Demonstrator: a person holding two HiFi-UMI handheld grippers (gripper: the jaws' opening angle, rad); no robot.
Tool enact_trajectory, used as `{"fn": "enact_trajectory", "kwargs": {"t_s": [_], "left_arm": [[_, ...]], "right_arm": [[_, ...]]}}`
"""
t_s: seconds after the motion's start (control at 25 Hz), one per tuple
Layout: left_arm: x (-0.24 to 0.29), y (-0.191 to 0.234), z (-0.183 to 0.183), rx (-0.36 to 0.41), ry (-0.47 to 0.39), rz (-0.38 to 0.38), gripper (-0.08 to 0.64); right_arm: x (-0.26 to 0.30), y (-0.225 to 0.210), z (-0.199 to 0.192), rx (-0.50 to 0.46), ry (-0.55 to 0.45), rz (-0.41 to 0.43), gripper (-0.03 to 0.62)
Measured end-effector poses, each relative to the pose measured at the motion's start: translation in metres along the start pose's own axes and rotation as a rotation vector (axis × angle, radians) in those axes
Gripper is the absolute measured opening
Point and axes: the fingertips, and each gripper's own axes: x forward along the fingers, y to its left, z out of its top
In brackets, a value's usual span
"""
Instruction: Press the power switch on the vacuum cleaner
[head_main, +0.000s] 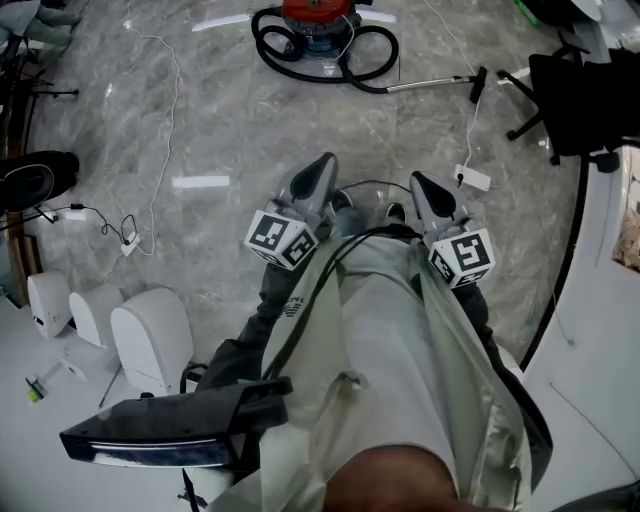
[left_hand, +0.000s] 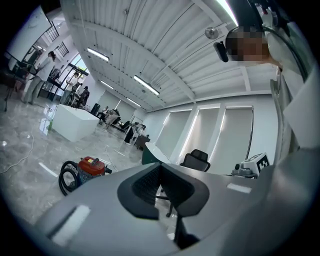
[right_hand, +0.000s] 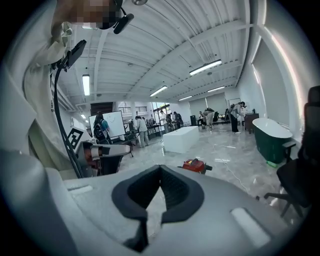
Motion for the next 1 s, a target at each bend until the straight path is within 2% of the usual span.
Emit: {"fn": "enact_trajectory", "kwargs": {"t_s": [0.36, 0.6, 0.8, 1.0], "left_arm": [[-0.020, 0.048, 0.029, -0.004, -0.071, 0.064, 0.003], [-0.018, 0.075, 0.032, -0.026, -0.059, 0.114, 0.003], [0.007, 0.100, 0.036, -0.026, -0.049, 0.160, 0.003], [0.050, 0.136, 0.054, -0.011, -0.063, 0.237, 0.003]], "right_arm": [[0.042, 0.016, 0.016, -0.023, -0.002, 0.021, 0.002], [0.072, 0.011, 0.023, -0.013, 0.017, 0.051, 0.002], [0.116, -0.020, 0.026, 0.011, 0.031, 0.090, 0.002], [0.174, -0.078, 0.050, 0.023, 0.024, 0.134, 0.002]]}}
